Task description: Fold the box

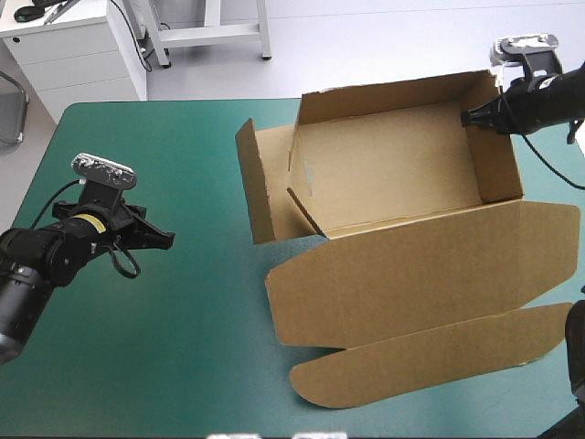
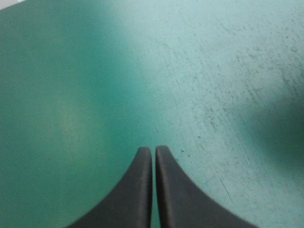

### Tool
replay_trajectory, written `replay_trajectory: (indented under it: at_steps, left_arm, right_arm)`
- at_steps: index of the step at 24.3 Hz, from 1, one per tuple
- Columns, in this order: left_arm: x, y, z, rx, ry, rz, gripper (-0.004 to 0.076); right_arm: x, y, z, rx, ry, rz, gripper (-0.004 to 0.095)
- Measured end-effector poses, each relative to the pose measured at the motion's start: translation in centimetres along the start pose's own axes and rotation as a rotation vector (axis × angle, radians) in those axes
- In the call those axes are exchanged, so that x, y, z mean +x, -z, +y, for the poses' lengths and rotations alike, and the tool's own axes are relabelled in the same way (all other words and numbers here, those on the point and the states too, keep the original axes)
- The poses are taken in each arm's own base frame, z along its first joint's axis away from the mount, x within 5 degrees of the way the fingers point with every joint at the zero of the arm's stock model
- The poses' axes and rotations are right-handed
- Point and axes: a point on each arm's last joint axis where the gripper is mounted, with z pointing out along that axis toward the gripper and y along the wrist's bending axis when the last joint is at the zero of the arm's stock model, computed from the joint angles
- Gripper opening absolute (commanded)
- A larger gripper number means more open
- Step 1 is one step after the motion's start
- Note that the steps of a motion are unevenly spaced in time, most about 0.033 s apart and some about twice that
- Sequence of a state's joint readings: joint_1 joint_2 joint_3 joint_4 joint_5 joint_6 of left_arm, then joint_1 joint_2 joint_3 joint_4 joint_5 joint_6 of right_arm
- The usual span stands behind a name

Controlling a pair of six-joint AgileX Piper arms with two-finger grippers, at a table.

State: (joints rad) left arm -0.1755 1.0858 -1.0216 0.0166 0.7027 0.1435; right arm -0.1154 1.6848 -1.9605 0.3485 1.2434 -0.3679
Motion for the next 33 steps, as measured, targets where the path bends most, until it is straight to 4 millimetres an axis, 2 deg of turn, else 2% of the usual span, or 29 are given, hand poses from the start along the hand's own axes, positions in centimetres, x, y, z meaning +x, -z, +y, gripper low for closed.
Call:
replay_trajectory:
  at_steps: [2, 4, 12, 16, 18, 20, 21, 22, 23, 25, 29, 33]
  left_arm:
    - [-0.1, -1.3, 0.8, 0.03, 0.049, 0.016, 0.002]
    - [0.3, -3.2, 2.5, 0.11, 0.109, 0.038, 0.002]
    - [3.7, -6.4, 9.2, 0.379, 0.374, 0.056, 0.0019]
    - [5.4, -8.2, 10.6, 0.472, 0.468, 0.002, 0.0018]
    - [6.3, -9.4, 10.5, 0.514, 0.524, -0.018, 0.0022]
    - [7.0, -10.3, 10.1, 0.55, 0.556, -0.029, 0.0064]
    - [7.3, -10.8, 9.8, 0.571, 0.566, -0.032, 0.0157]
    - [7.6, -11.7, 9.1, 0.616, 0.581, -0.046, 0.0202]
    - [7.6, -12.1, 8.8, 0.635, 0.584, -0.052, 0.0308]
    - [7.0, -13.0, 7.6, 0.687, 0.581, -0.08, 0.0406]
    - [5.3, -14.0, 3.8, 0.772, 0.521, -0.093, 0.0424]
    - [3.8, -13.7, 1.9, 0.888, 0.563, -0.16, 0.0455]
  right_arm:
    - [0.4, 0.5, -0.3, 0.002, -0.005, 0.0, -0.002]
    - [0.8, 0.9, -0.7, -0.001, -0.012, -0.003, -0.002]
    - [0.7, 1.4, -0.3, -0.037, -0.024, -0.03, -0.002]
    - [0.6, 1.6, 0.0, -0.067, -0.033, -0.046, -0.002]
    - [0.6, 1.7, 0.2, -0.08, -0.038, -0.053, -0.002]
    - [0.5, 1.7, 0.3, -0.097, -0.043, -0.06, -0.002]
    - [0.5, 1.7, 0.4, -0.104, -0.046, -0.063, -0.002]
    - [0.4, 1.8, 0.5, -0.116, -0.05, -0.069, -0.002]
    - [0.4, 1.8, 0.6, -0.12, -0.051, -0.071, -0.002]
    - [0.4, 1.8, 0.6, -0.121, -0.052, -0.071, -0.002]
    - [0.2, 1.7, 1.0, -0.15, -0.056, -0.081, -0.002]
    - [0.1, 1.0, 3.0, -0.146, 0.017, -0.046, -0.002]
